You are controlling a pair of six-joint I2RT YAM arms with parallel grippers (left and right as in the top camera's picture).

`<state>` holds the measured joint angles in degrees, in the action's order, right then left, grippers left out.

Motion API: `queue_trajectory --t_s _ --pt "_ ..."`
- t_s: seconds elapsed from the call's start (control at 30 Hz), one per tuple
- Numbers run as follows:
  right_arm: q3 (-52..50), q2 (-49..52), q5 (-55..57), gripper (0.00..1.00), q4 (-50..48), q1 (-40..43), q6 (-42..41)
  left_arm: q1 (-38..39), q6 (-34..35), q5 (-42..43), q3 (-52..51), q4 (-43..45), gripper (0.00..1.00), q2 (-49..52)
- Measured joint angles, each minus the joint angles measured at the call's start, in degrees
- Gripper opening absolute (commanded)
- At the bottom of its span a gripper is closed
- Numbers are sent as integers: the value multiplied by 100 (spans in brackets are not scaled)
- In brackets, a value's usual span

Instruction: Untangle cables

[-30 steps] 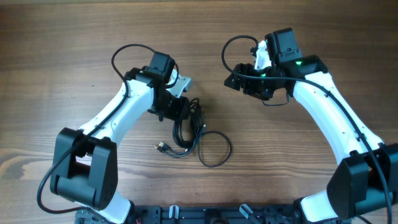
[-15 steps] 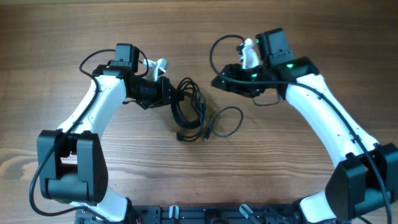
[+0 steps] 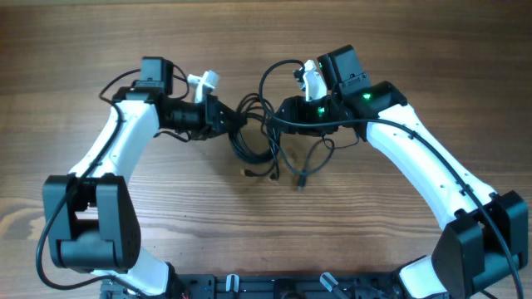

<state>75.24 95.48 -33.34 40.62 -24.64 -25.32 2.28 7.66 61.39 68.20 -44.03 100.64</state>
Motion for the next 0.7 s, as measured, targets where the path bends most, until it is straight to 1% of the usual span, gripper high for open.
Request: queue_trajectory --t_s 0.13,0.37,0.5,0.53,0.6,0.67,0.7 --pt "0 0 -4 47 24 -22 122 -195 20 7 0 107 4 0" --pt "0 0 -39 46 9 -39 188 -219 72 28 0 225 4 0" --pt "0 7 -57 45 52 -153 391 -219 214 219 0 514 4 0" --pt "0 13 -63 44 76 -219 468 -219 232 282 0 577 4 0" --pt "0 46 -76 38 149 -374 619 -219 280 374 0 636 4 0" --pt "0 66 -70 29 229 -479 743 -219 304 415 0 638 4 0" --pt "0 74 -61 25 280 -516 789 -219 317 437 0 638 4 0"
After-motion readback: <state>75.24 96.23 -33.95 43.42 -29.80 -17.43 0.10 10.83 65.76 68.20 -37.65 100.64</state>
